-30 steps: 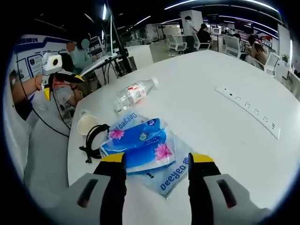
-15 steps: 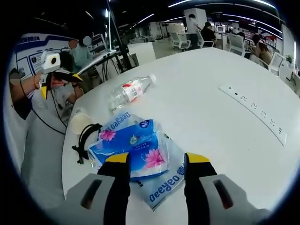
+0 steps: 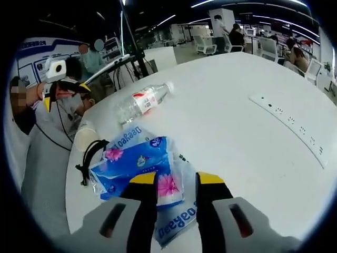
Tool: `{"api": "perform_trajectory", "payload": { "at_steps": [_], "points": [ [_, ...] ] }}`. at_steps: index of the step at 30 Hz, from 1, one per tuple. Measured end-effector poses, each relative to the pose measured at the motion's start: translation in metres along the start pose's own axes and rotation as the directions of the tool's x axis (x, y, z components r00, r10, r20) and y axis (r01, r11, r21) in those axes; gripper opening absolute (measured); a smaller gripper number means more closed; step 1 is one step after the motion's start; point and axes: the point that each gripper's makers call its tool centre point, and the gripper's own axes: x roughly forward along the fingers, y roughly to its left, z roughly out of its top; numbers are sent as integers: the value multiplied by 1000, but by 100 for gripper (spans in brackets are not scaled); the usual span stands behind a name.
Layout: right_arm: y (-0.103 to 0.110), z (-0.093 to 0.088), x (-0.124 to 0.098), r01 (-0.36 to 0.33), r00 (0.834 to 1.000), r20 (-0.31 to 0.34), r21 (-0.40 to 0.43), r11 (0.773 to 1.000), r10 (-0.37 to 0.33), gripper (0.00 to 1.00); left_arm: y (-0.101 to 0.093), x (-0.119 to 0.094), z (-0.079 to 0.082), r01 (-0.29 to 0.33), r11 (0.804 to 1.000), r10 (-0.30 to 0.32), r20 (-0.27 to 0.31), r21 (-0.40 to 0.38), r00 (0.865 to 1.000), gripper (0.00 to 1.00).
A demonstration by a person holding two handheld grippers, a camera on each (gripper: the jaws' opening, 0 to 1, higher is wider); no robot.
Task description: Arrange the tabletop items into an orderly group along one side of the table until the central work area is clear of visible clutter.
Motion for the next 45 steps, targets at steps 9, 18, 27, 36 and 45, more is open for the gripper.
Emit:
{"api": "perform_trajectory", "payload": {
  "at_steps": [9,18,27,36,45],
  "points": [
    [-1,-5,5,-16,1000,-9,-3,1000,16,15,0,2,-2,-1,1000,1,-4,-7,1000,100],
    [-2,-9,7,-22,1000,-13,-8,1000,22,4,-1,4,-1,0,1000,0,-5,-8,1000,100],
    [-1,-6,0,-24,1000,4,-13,1000,24,0,-6,6,2,7,1000,-7,-3,-1,1000,100],
    [0,-1,-9,-21,999,33,-3,1000,21,0,-10,8,8,16,1000,-16,-1,12,1000,100],
    [2,1,-16,-16,998,65,21,1000,14,0,-16,14,16,33,999,-34,8,32,999,99]
  ]
}}
